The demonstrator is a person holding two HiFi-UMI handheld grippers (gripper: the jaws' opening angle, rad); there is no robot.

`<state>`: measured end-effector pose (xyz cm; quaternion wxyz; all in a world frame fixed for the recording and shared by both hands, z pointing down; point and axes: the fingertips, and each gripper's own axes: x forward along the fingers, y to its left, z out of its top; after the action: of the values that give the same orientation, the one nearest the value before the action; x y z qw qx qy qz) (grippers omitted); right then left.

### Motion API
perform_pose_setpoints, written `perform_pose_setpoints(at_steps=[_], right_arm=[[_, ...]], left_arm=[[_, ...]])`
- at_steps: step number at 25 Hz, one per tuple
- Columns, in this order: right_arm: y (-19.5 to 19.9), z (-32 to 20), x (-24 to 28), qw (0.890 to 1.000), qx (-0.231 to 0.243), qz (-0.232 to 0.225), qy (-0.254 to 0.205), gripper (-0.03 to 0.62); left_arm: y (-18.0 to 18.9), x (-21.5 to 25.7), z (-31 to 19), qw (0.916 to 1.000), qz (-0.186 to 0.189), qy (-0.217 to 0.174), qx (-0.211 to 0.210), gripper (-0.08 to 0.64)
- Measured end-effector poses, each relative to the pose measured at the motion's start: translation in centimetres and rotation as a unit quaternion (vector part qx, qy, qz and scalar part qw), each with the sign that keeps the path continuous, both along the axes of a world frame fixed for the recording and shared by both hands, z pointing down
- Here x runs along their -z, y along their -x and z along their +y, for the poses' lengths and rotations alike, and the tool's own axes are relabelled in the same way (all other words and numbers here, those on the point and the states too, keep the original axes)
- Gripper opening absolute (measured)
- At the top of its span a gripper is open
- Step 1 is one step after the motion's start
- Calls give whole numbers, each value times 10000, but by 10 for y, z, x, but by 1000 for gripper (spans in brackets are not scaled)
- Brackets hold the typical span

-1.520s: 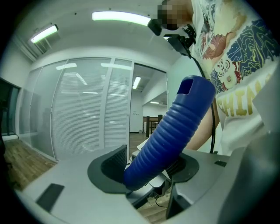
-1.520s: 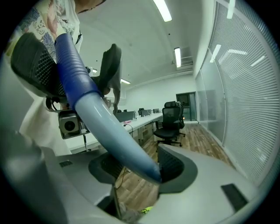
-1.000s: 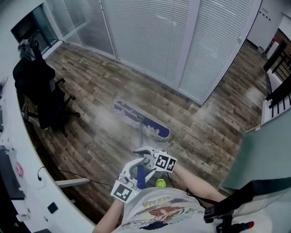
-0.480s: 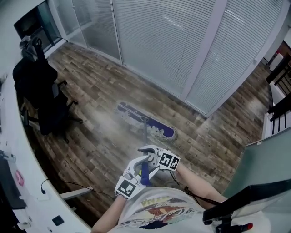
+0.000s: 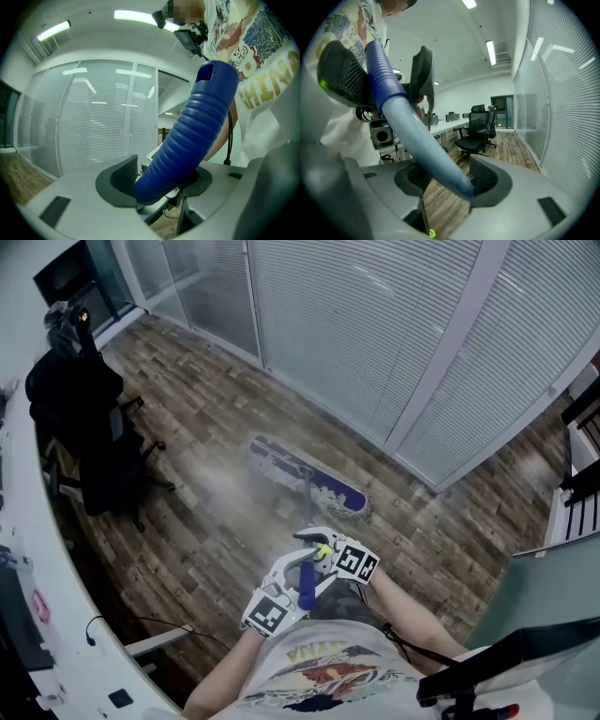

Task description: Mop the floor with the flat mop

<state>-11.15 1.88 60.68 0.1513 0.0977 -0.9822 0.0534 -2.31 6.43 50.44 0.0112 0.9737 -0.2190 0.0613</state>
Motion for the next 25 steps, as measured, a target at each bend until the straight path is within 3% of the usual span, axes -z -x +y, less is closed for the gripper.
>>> perform_pose_setpoints(at_steps=[9,13,19,25], right_arm=[[-26,-171,11,9988,-241,-418,-28,224],[-51,-257,15,9982,-268,-533,39,225],[-89,-370,3,9984,-250,-507,75,227],[-93,-442,-7,9995,-114,-293,58,230]], left_arm=[[-23,14,-173,9994,261,-150,193,224],[-51,10,-259,9997,73,-205,76,219],[-88,6,-373,9993,69,-207,309,219],[-91,-11,-446,9980,-109,75,623,216]])
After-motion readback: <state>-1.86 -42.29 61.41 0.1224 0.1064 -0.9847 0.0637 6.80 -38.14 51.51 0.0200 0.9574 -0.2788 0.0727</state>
